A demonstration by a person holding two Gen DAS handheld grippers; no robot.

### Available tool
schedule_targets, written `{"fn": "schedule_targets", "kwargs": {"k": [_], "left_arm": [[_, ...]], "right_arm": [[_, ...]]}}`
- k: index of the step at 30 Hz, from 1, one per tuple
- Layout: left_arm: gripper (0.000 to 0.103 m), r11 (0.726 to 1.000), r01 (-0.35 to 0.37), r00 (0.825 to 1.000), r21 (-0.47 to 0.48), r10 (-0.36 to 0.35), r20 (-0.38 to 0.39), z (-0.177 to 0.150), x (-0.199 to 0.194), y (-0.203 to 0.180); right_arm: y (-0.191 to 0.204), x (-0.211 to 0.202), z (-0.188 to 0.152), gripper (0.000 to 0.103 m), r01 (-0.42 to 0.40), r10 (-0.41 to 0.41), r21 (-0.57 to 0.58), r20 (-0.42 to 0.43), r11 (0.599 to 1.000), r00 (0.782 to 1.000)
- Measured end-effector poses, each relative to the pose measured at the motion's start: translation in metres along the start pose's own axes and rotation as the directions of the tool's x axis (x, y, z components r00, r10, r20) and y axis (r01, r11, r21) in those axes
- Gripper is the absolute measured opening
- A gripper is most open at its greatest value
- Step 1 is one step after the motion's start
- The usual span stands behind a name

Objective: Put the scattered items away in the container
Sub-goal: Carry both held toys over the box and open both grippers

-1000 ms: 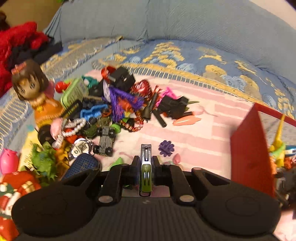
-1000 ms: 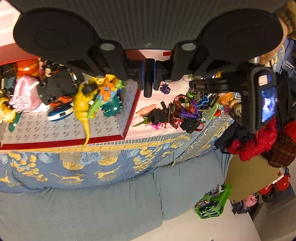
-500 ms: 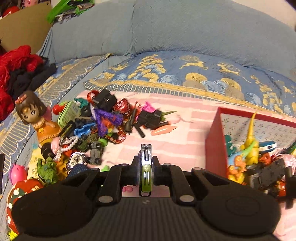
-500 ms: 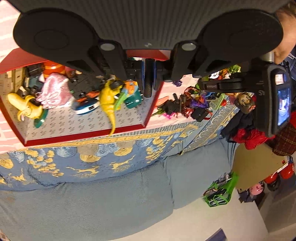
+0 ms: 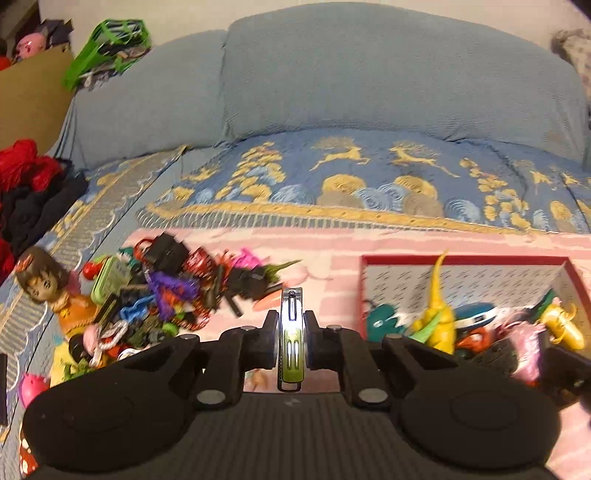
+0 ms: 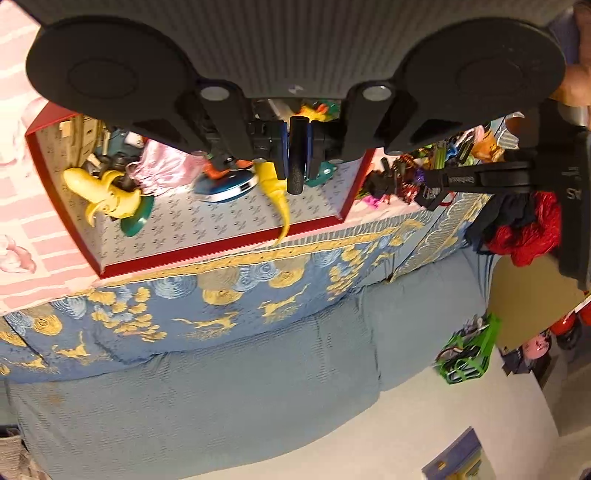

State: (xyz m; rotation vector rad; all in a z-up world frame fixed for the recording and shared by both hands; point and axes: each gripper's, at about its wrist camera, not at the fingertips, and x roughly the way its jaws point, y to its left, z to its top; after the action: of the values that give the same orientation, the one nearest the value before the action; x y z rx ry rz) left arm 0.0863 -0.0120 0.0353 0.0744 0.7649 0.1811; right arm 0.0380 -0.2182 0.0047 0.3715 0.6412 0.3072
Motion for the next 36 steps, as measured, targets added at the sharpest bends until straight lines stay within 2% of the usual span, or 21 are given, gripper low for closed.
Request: {"fn": "schedule_targets", "kwargs": {"k": [8, 15, 20, 26, 32, 34, 36], "left_arm": [[0.012, 0.995, 0.087, 0.996, 0.038, -0.087, 0.000, 0.010, 0.004, -0.036], [0.012, 0.983, 0.157, 0.987, 0.095, -0.151, -0.062, 0.000, 0.026, -0.069], [0.012, 0.978, 0.179, 0.980, 0.109, -0.168, -0.104, -0.012, 0.035, -0.079], [0.014, 0.983, 0.152, 0.982, 0.102, -0.139, -0.126, -0.017, 0.041, -0.076], [0.031, 0.985, 0.144, 0.984, 0.098, -0.132, -0.116, -0.015, 0.036, -0.073], [0.040, 0.986, 0.141, 0.986, 0.089, -0.131, -0.105, -0.015, 0.032, -0.071], [0.041, 0.986, 0.148, 0.986, 0.070, -0.142, -0.087, -0.016, 0.027, -0.067]], "right_arm": [[-0.026, 0.004, 0.004, 0.006, 0.045, -0.045, 0.037, 0.022, 0.998, 0.999], [-0.042, 0.012, 0.004, 0.006, 0.071, -0.072, 0.064, 0.011, 0.995, 0.997], [-0.048, 0.020, 0.003, 0.010, 0.081, -0.080, 0.063, -0.021, 0.995, 0.997], [-0.048, 0.023, 0.000, 0.011, 0.095, -0.093, 0.056, -0.038, 0.994, 0.995], [-0.043, 0.020, 0.001, 0.011, 0.096, -0.094, 0.049, -0.040, 0.994, 0.995], [-0.041, 0.018, 0.001, 0.011, 0.099, -0.097, 0.049, -0.043, 0.994, 0.994], [-0.040, 0.016, 0.000, 0.015, 0.094, -0.092, 0.052, -0.044, 0.994, 0.995]]}}
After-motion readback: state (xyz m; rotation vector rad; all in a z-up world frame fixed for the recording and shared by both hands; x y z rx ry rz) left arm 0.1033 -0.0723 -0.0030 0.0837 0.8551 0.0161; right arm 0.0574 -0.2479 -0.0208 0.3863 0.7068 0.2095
